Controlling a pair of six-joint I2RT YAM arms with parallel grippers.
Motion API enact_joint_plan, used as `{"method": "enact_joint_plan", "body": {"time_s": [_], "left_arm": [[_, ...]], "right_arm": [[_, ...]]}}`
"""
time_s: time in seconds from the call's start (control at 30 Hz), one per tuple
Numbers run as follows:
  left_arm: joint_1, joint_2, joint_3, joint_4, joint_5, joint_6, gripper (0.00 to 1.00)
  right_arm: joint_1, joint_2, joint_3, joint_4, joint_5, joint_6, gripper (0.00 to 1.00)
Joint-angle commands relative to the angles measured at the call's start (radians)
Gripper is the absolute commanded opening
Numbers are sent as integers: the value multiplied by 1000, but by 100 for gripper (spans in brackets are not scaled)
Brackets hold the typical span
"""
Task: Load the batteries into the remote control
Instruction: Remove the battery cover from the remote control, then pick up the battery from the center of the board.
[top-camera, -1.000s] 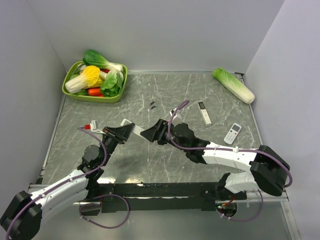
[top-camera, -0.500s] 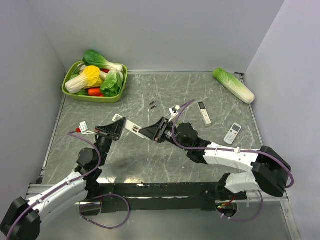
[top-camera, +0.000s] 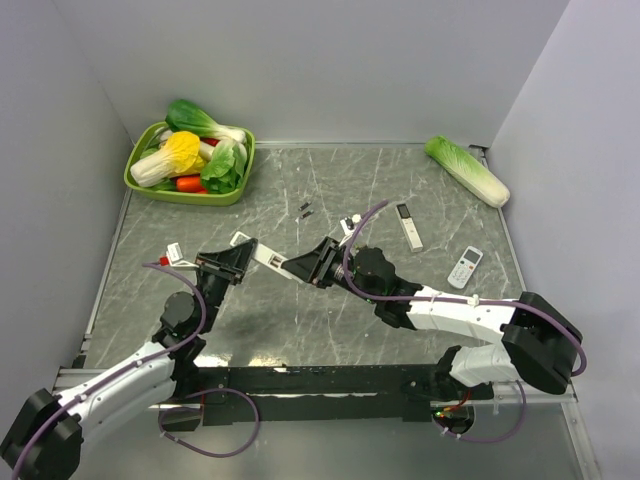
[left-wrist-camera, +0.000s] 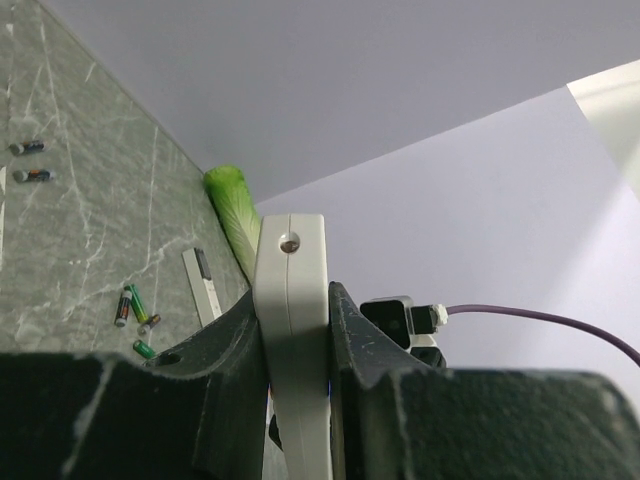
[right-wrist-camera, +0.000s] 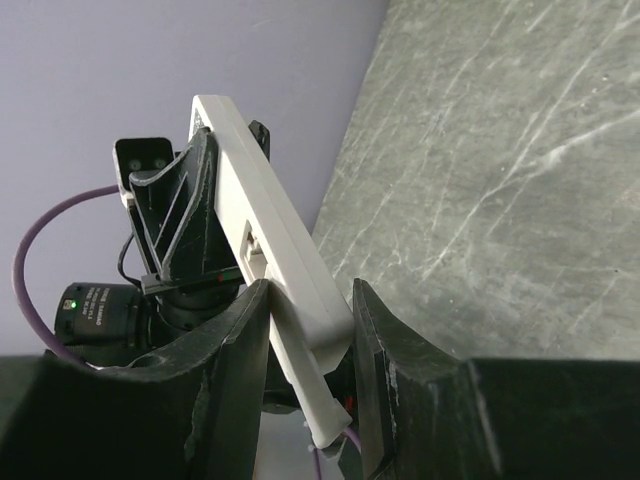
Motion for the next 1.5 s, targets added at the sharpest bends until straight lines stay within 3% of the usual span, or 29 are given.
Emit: {"method": "enact_joint_plan", "body": {"time_s": [0.0, 0.4, 0.8, 1.03, 1.17, 1.3, 1.47], "left_arm": [[-21, 45, -7, -43, 39, 21, 1], [-15, 131, -29, 2, 39, -40, 1], [19, 183, -58, 48, 54, -95, 1], [48, 229, -66, 68, 59, -94, 1], [70, 214, -60, 14, 53, -43, 1], [86, 163, -15, -90, 60, 61, 1], [157, 136, 13, -179, 160, 115, 1]], "right_arm": [[-17, 8, -2, -86, 47, -28, 38], [-33, 6, 38, -179, 33, -46, 51], [-53, 14, 45, -198, 27, -60, 75], [-66, 31, 48, -230, 28, -95, 77], [-93, -17, 42, -319, 36, -175, 80], [-132, -63, 65, -504, 53, -301, 98], [-242, -122, 35, -688, 33, -401, 100]]}}
